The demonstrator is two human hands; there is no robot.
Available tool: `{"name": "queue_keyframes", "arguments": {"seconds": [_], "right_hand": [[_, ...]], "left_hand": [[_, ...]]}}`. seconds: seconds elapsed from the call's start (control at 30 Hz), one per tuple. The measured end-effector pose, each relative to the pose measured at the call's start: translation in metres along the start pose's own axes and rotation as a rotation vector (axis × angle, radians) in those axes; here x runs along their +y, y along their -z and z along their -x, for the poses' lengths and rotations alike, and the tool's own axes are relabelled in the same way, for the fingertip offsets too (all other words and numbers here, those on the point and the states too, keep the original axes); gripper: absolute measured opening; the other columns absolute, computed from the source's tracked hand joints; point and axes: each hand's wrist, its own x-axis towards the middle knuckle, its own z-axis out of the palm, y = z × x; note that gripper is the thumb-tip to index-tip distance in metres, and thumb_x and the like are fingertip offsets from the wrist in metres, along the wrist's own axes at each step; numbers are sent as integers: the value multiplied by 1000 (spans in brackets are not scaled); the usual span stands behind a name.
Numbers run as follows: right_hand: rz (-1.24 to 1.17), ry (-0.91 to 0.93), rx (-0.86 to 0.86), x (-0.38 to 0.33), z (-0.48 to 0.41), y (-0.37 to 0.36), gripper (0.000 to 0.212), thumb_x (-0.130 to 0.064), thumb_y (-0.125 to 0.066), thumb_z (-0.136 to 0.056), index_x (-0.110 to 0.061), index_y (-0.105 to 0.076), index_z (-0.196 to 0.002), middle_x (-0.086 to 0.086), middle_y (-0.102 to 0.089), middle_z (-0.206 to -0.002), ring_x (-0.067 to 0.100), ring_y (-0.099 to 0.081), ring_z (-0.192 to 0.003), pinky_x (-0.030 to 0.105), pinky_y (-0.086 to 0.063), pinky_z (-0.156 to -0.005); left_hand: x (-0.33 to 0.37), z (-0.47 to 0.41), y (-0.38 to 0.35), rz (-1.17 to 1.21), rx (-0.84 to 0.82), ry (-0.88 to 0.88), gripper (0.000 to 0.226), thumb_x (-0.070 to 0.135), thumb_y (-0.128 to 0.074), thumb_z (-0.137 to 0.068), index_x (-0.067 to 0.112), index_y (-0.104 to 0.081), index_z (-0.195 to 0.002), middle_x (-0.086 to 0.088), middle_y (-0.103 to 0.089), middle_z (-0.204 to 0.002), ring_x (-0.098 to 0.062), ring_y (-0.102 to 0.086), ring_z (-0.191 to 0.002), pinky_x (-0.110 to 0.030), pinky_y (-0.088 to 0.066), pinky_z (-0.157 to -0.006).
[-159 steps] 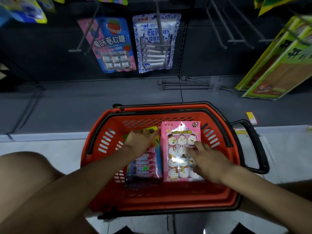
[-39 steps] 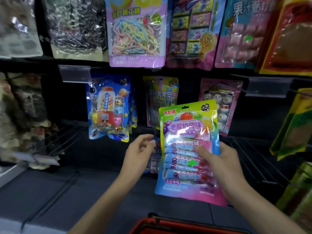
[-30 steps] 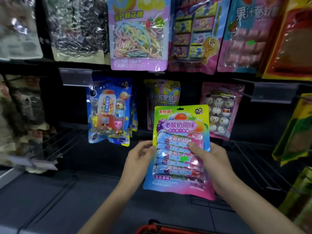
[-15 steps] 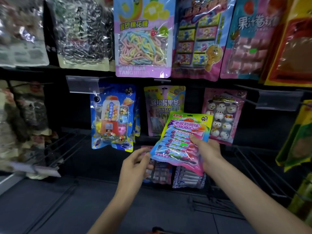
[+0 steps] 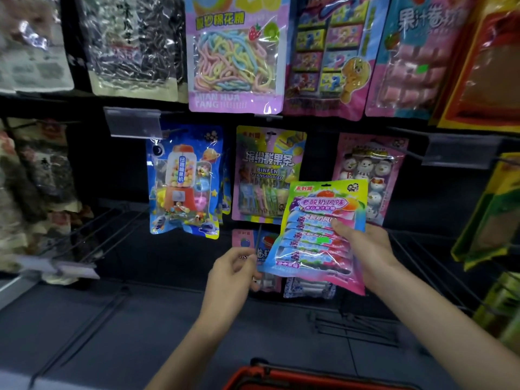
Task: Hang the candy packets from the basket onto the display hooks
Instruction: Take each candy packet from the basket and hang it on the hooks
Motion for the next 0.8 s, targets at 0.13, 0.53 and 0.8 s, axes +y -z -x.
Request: {"name": "queue_keyframes", "arguments": {"seconds": [0.13, 0.53, 0.8], "right_hand": [[43, 34, -52, -1, 6, 11, 26, -22, -83, -88, -11, -72, -108, 11, -81, -98, 36, -78, -90, 53, -62, -86], [187, 222, -179, -18, 26, 1, 19, -29, -83, -89, -20, -75, -103, 7, -80, -98, 31, -77, -90, 52, -64, -82], [229, 250, -173, -27, 29, -16, 19, -32, -81, -90, -20, -74, -102, 14, -77, -106, 36, -74, -100, 44, -64, -81]], "left_hand": [[1, 3, 3, 18, -15, -4, 13, 20, -59, -105, 18, -70, -108, -13, -73, -76, -16, -63, -59, -18, -43, -52], [11, -1, 11, 23, 14, -101, 11, 19, -63, -103, 17, -74, -103, -10, -74, -82, -14, -66, -69, -22, -51, -61], [15, -11, 13, -65, 42, -153, 12, 23, -64, -102, 28, -74, -105, 5, -76, -91, -12, -72, -82, -24, -52, -69]]}}
